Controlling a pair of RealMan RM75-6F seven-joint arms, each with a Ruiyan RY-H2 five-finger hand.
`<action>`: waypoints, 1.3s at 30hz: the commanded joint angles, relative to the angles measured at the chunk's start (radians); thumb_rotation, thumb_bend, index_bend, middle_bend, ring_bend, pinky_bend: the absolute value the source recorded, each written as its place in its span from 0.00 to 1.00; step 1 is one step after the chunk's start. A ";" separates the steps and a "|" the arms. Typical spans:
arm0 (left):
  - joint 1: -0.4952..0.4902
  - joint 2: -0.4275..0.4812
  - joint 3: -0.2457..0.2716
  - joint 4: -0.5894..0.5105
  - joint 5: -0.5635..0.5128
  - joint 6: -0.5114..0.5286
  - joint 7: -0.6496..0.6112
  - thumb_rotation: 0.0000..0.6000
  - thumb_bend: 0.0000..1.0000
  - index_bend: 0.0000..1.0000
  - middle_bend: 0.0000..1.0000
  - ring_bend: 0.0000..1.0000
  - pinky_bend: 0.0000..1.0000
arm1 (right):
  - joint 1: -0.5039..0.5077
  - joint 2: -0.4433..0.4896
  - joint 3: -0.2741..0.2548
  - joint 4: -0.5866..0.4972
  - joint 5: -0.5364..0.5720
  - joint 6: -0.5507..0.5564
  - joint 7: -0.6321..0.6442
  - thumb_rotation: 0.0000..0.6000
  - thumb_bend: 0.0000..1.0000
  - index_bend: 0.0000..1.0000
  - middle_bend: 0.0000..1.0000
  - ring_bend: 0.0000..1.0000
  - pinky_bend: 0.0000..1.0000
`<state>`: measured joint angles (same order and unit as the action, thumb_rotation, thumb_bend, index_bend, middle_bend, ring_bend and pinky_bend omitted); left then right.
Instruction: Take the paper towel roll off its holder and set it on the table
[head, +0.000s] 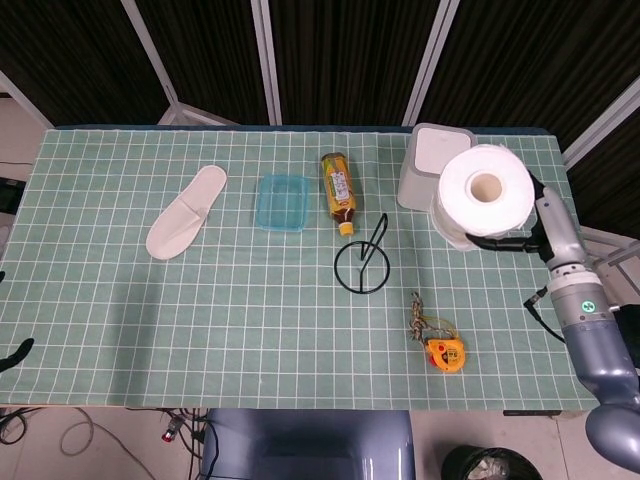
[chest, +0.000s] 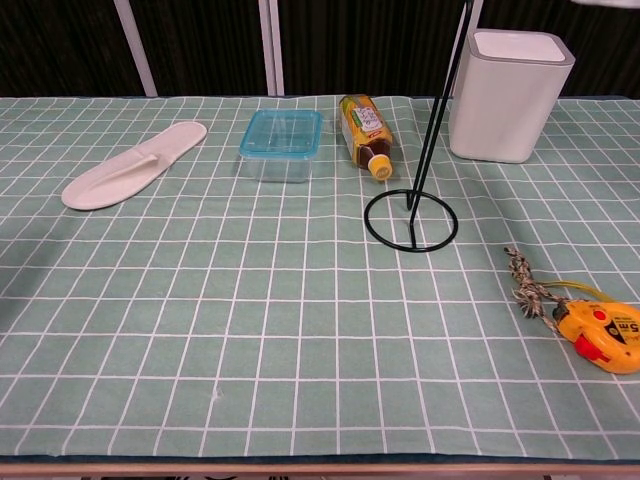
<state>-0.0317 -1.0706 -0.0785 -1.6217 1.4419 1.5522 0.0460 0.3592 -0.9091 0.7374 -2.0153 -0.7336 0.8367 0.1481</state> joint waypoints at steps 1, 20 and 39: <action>-0.001 0.000 0.000 0.000 0.000 -0.002 -0.001 1.00 0.18 0.04 0.00 0.00 0.01 | -0.075 -0.068 -0.102 0.092 -0.179 -0.064 0.135 1.00 0.00 0.47 0.37 0.31 0.08; -0.005 -0.005 0.002 -0.001 0.002 -0.008 0.010 1.00 0.18 0.04 0.00 0.00 0.01 | -0.131 -0.231 -0.407 0.205 -0.764 -0.076 0.526 1.00 0.00 0.47 0.36 0.30 0.06; -0.006 -0.002 -0.002 0.005 -0.002 -0.010 0.000 1.00 0.18 0.04 0.00 0.00 0.01 | 0.033 -0.616 -0.443 0.353 -0.704 0.020 0.379 1.00 0.00 0.47 0.34 0.29 0.05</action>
<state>-0.0376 -1.0729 -0.0803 -1.6169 1.4396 1.5423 0.0459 0.3722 -1.4659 0.2890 -1.7064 -1.4787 0.8253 0.5834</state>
